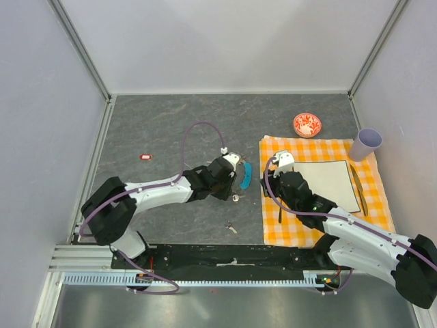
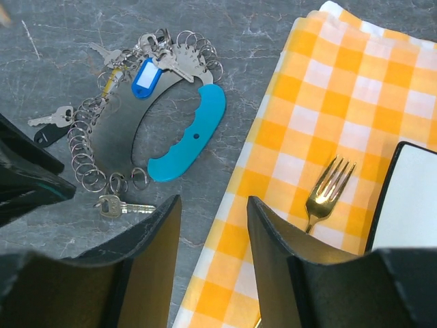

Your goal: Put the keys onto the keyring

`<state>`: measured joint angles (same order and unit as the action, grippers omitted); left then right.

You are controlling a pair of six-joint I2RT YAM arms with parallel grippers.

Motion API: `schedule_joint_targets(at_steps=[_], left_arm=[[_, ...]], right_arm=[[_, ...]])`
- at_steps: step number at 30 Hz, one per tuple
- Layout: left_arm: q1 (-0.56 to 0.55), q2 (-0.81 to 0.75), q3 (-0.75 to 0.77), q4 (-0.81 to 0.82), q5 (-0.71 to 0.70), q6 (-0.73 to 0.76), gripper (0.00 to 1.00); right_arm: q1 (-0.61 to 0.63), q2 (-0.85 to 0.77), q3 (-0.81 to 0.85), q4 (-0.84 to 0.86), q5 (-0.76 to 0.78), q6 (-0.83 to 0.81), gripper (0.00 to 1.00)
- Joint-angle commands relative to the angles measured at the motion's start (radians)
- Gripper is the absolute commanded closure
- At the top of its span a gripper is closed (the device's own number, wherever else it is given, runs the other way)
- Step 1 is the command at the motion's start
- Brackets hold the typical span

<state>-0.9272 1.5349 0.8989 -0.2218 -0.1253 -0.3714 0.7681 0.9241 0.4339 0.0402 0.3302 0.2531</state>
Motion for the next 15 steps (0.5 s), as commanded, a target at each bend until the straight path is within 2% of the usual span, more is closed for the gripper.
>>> schedule_joint_targets(at_steps=[1,6,15], left_arm=[[0.001,0.071,0.043,0.039,-0.02,-0.017,0.64],[0.001,0.139,0.07,0.062,-0.019,-0.04,0.71],[0.008,0.191,0.087,0.038,-0.034,-0.064,0.71]], right_arm=[[-0.006,-0.005,-0.006,0.029,0.036,0.029,0.48],[-0.012,-0.014,-0.018,0.038,0.038,0.034,0.48],[-0.016,-0.025,-0.032,0.049,0.029,0.035,0.49]])
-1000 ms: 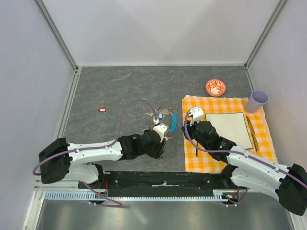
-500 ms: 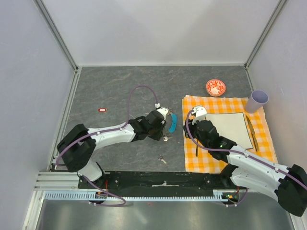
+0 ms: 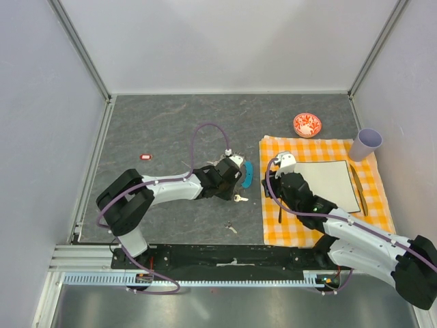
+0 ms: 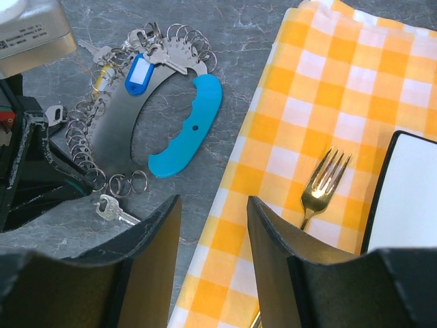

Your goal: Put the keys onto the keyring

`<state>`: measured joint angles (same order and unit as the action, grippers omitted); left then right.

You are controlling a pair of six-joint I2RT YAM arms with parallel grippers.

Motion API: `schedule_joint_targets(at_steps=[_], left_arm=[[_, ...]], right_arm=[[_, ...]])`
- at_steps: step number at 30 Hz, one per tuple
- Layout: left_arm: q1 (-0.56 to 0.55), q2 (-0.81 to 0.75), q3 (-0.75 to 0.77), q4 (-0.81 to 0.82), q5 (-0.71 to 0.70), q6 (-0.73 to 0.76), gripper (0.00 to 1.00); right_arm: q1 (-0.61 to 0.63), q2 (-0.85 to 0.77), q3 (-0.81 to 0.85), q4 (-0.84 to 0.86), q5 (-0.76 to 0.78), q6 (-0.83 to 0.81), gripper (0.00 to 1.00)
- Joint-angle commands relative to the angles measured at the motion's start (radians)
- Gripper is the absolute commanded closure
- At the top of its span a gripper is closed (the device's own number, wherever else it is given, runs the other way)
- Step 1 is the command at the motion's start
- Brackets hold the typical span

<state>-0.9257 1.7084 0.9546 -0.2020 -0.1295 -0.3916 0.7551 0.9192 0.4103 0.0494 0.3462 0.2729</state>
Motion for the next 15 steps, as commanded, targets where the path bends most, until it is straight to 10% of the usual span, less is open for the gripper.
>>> schedule_joint_targets(at_steps=[1,15], left_arm=[[0.007,0.017,0.03,0.013,-0.035,-0.044,0.71],[0.011,0.048,0.056,0.016,-0.071,-0.038,0.64]], right_arm=[[-0.005,-0.02,-0.01,0.041,0.011,0.015,0.49],[-0.008,-0.006,-0.015,0.05,-0.009,0.012,0.49]])
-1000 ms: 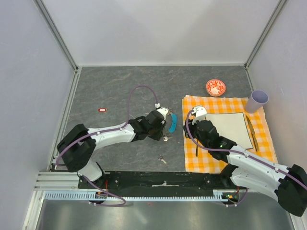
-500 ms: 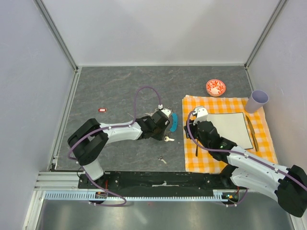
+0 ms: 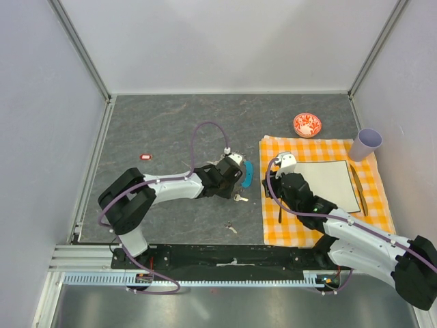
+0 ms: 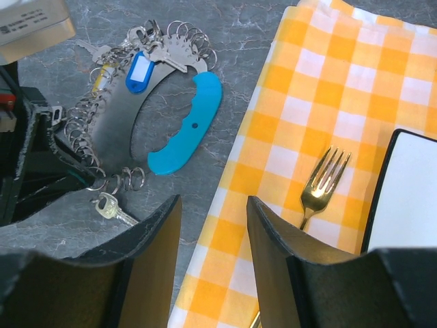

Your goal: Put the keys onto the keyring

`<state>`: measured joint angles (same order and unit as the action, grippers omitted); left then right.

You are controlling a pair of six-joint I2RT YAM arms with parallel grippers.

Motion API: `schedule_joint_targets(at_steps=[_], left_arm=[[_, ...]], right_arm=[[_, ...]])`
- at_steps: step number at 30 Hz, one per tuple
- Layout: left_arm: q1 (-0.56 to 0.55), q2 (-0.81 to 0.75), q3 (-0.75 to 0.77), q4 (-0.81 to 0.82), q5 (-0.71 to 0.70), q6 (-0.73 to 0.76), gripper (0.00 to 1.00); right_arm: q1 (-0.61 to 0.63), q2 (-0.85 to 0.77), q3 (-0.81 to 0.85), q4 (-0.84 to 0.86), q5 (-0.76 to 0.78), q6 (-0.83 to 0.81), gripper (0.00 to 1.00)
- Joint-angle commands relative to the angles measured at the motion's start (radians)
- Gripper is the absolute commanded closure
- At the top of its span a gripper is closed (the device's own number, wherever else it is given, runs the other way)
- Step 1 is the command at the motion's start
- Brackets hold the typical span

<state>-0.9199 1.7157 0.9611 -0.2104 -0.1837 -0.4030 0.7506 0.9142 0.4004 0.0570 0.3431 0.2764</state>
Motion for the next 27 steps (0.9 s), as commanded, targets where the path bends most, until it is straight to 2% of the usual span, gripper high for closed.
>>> schedule_joint_targets(at_steps=[1,6,10,13,18,25,27], left_arm=[[0.006,0.045,0.054,0.023,-0.002,-0.026,0.66],[0.004,0.055,0.059,0.028,0.047,-0.039,0.74],[0.006,0.029,0.051,0.019,0.043,-0.031,0.9],[0.022,-0.011,0.028,0.034,0.03,-0.008,0.98],[0.046,-0.143,-0.045,0.097,-0.025,0.101,0.98],[0.069,-0.3,-0.25,0.32,-0.079,0.3,0.98],[0.075,-0.361,-0.313,0.449,-0.08,0.334,0.98]], right_arm=[[-0.005,-0.001,-0.003,0.043,-0.007,0.007,0.49],[-0.005,0.003,-0.003,0.044,-0.01,0.007,0.49],[-0.005,0.005,-0.006,0.049,-0.015,0.006,0.49],[-0.007,0.0,-0.006,0.052,-0.035,-0.005,0.5],[-0.007,-0.014,-0.011,0.076,-0.068,-0.04,0.5],[-0.005,0.061,-0.015,0.22,-0.286,-0.088,0.49],[-0.005,0.095,-0.015,0.3,-0.369,-0.088,0.5]])
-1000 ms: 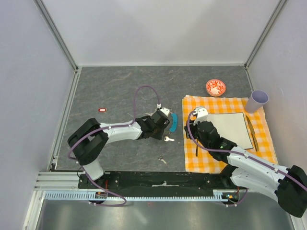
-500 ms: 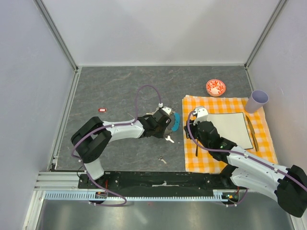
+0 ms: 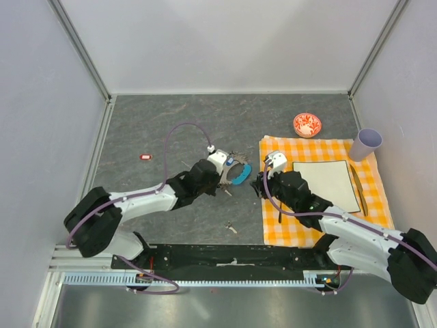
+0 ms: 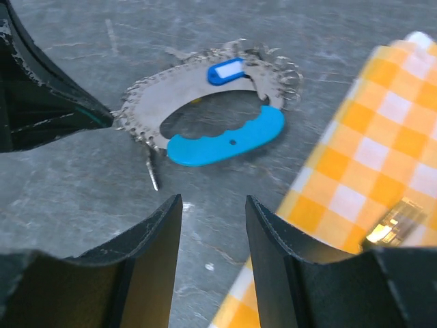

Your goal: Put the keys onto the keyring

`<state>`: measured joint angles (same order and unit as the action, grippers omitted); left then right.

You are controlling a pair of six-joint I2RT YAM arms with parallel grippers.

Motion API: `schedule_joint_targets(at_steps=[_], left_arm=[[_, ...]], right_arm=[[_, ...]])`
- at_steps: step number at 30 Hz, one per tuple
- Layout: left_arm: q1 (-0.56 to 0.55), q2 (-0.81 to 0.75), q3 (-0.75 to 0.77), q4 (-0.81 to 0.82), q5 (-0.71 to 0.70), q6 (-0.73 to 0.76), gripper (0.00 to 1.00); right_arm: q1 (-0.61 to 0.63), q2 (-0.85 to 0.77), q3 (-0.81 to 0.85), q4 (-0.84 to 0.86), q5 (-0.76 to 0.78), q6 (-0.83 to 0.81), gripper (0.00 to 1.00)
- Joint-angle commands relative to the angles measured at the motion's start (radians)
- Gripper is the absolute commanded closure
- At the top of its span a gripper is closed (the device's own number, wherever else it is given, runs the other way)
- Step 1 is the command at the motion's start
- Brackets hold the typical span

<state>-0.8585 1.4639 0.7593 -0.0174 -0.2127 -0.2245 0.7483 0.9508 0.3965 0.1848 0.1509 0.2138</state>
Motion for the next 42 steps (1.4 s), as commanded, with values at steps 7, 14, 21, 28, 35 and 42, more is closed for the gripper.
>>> schedule_joint_targets(at_steps=[7,14,21,28,35,42], left_arm=[[0.042,-0.221,-0.375,0.64,0.033,0.223,0.98],[0.062,-0.221,-0.497,0.931,0.116,0.306,0.98],[0.098,-0.18,-0.563,1.129,0.203,0.366,0.98],[0.141,-0.194,-0.571,1.168,0.328,0.418,0.98],[0.162,-0.224,-0.578,1.145,0.403,0.47,0.98],[0.162,-0.243,-0.557,1.097,0.492,0.513,0.98]], right_arm=[[-0.004,0.284,0.007,0.487,-0.356,0.012,0.56],[-0.003,0.508,0.114,0.691,-0.565,-0.042,0.58],[-0.004,0.632,0.225,0.687,-0.689,-0.207,0.58],[-0.038,0.664,0.326,0.489,-0.769,-0.437,0.57],[-0.095,0.629,0.39,0.259,-0.866,-0.619,0.55],[-0.136,0.619,0.429,0.168,-0.956,-0.697,0.55]])
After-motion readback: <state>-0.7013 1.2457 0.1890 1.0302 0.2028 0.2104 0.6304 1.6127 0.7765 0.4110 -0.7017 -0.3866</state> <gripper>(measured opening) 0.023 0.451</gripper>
